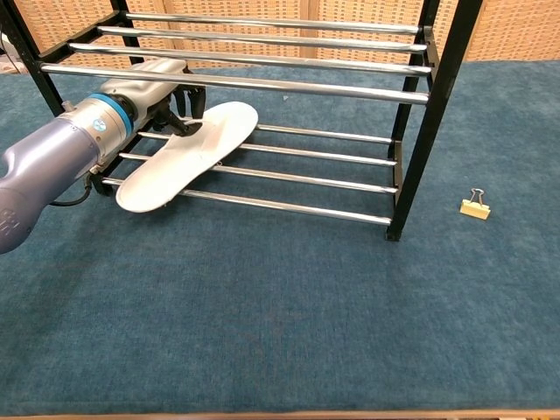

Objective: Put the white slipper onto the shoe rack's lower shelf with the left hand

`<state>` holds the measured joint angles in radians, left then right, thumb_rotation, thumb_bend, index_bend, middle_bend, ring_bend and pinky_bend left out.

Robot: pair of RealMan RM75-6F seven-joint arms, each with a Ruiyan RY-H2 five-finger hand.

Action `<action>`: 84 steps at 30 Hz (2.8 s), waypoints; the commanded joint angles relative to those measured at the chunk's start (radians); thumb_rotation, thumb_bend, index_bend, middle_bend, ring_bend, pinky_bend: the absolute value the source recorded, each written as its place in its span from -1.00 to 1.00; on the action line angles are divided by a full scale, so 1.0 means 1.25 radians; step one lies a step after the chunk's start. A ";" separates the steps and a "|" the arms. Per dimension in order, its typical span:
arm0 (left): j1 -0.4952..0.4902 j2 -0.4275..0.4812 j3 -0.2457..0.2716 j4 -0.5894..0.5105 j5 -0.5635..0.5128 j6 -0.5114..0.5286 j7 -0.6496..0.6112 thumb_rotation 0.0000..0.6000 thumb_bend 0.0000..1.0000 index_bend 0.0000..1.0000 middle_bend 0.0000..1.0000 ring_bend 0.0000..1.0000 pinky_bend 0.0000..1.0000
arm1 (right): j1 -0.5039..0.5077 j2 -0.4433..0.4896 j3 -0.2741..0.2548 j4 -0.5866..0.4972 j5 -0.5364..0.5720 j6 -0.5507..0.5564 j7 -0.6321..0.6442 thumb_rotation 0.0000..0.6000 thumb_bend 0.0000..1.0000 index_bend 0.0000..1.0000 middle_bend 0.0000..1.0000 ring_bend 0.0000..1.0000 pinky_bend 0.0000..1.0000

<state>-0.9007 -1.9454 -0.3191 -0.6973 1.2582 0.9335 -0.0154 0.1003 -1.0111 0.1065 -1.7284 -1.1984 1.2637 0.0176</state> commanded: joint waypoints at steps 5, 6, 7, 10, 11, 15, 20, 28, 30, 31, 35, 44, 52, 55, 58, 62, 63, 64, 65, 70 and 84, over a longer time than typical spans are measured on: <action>-0.015 -0.009 -0.010 0.020 -0.021 -0.022 0.008 1.00 -0.08 0.27 0.04 -0.08 0.15 | 0.001 0.002 0.000 0.000 0.003 -0.004 0.004 1.00 -1.00 -1.00 -1.00 -1.00 -1.00; -0.015 -0.007 -0.009 0.018 -0.021 -0.026 0.006 1.00 -0.10 0.24 0.00 -0.13 0.14 | 0.001 0.002 0.000 0.000 0.003 -0.003 0.004 1.00 -1.00 -1.00 -1.00 -1.00 -1.00; -0.014 -0.003 -0.007 0.012 -0.022 -0.034 0.002 1.00 -0.11 0.20 -0.05 -0.17 0.11 | 0.001 0.003 0.000 -0.001 0.003 -0.003 0.004 1.00 -1.00 -1.00 -1.00 -1.00 -1.00; -0.010 0.008 0.000 -0.004 -0.022 -0.044 -0.004 1.00 -0.14 0.01 -0.26 -0.43 -0.27 | 0.000 0.004 -0.001 -0.002 0.002 -0.003 0.005 1.00 -1.00 -1.00 -1.00 -1.00 -1.00; -0.008 0.010 0.002 -0.008 -0.021 -0.044 -0.005 1.00 -0.15 -0.07 -0.33 -0.52 -0.39 | 0.000 0.005 -0.001 -0.003 0.002 -0.003 0.006 1.00 -1.00 -1.00 -1.00 -1.00 -1.00; -0.001 0.019 0.009 -0.021 -0.023 -0.049 -0.005 1.00 -0.15 -0.20 -0.44 -0.62 -0.45 | 0.000 0.007 -0.002 -0.004 0.002 -0.005 0.007 1.00 -1.00 -1.00 -1.00 -1.00 -1.00; 0.008 0.041 0.016 -0.053 -0.027 -0.060 -0.004 1.00 -0.16 -0.29 -0.48 -0.66 -0.45 | 0.001 0.008 -0.002 -0.008 0.001 -0.004 0.004 1.00 -1.00 -1.00 -1.00 -1.00 -1.00; 0.019 0.069 0.023 -0.100 -0.025 -0.052 -0.004 1.00 -0.16 -0.46 -0.64 -0.72 -0.46 | 0.001 0.009 -0.003 -0.010 -0.002 -0.003 0.006 1.00 -1.00 -1.00 -1.00 -1.00 -1.00; 0.020 0.074 0.023 -0.110 -0.028 -0.052 0.000 1.00 -0.16 -0.52 -0.66 -0.74 -0.46 | 0.001 0.010 -0.003 -0.011 -0.003 -0.002 0.006 1.00 -1.00 -1.00 -1.00 -1.00 -1.00; 0.020 0.079 0.023 -0.118 -0.029 -0.052 0.003 1.00 -0.16 -0.54 -0.67 -0.74 -0.46 | 0.001 0.010 -0.004 -0.011 -0.004 -0.002 0.006 1.00 -1.00 -1.00 -1.00 -1.00 -1.00; 0.023 0.095 0.025 -0.145 -0.034 -0.055 0.018 1.00 -0.17 -0.64 -0.75 -0.80 -0.46 | -0.001 0.011 -0.005 -0.015 -0.008 0.002 0.006 1.00 -1.00 -1.00 -1.00 -1.00 -1.00; 0.027 0.144 0.024 -0.221 -0.071 -0.079 0.075 1.00 -0.42 -0.87 -0.99 -0.99 -0.56 | -0.002 0.014 -0.007 -0.020 -0.015 0.005 0.008 1.00 -1.00 -1.00 -1.00 -1.00 -1.00; 0.029 0.164 0.026 -0.262 -0.101 -0.086 0.113 1.00 -0.63 -0.95 -1.00 -1.00 -0.62 | -0.002 0.016 -0.008 -0.023 -0.018 0.007 0.010 1.00 -1.00 -1.00 -1.00 -1.00 -1.00; 0.031 0.171 0.029 -0.274 -0.103 -0.085 0.120 1.00 -0.63 -0.95 -1.00 -1.00 -0.62 | -0.003 0.017 -0.008 -0.023 -0.020 0.009 0.011 1.00 -1.00 -1.00 -1.00 -1.00 -1.00; 0.036 0.184 0.033 -0.296 -0.103 -0.081 0.120 1.00 -0.63 -0.95 -1.00 -1.00 -0.62 | -0.004 0.017 -0.008 -0.024 -0.021 0.011 0.012 1.00 -1.00 -1.00 -1.00 -1.00 -1.00; 0.046 0.208 0.050 -0.335 -0.090 -0.075 0.125 1.00 -0.63 -0.95 -1.00 -1.00 -0.62 | -0.004 0.017 -0.009 -0.026 -0.024 0.012 0.010 1.00 -1.00 -1.00 -1.00 -1.00 -1.00; 0.049 0.214 0.054 -0.346 -0.085 -0.073 0.122 1.00 -0.63 -0.95 -1.00 -1.00 -0.62 | -0.004 0.017 -0.010 -0.027 -0.025 0.012 0.009 1.00 -1.00 -1.00 -1.00 -1.00 -1.00; 0.050 0.219 0.057 -0.354 -0.080 -0.071 0.119 1.00 -0.63 -0.95 -1.00 -1.00 -0.62 | -0.004 0.017 -0.010 -0.028 -0.026 0.013 0.008 1.00 -1.00 -1.00 -1.00 -1.00 -1.00; 0.053 0.224 0.062 -0.363 -0.074 -0.069 0.116 1.00 -0.63 -0.94 -1.00 -1.00 -0.62 | -0.004 0.017 -0.010 -0.028 -0.026 0.014 0.007 1.00 -1.00 -1.00 -1.00 -1.00 -1.00; 0.059 0.241 0.076 -0.391 -0.062 -0.061 0.125 1.00 -0.63 -0.93 -1.00 -1.00 -0.62 | -0.005 0.017 -0.011 -0.032 -0.027 0.016 0.004 1.00 -1.00 -1.00 -1.00 -1.00 -1.00; 0.074 0.257 0.110 -0.446 -0.038 -0.025 0.180 1.00 -0.64 -0.91 -1.00 -1.00 -0.62 | -0.006 0.022 -0.014 -0.040 -0.033 0.019 0.006 1.00 -1.00 -1.00 -1.00 -1.00 -1.00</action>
<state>-0.8098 -1.6235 -0.1826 -1.2538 1.2099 0.9012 0.2079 0.0928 -0.9836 0.0891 -1.7779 -1.2397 1.2867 0.0249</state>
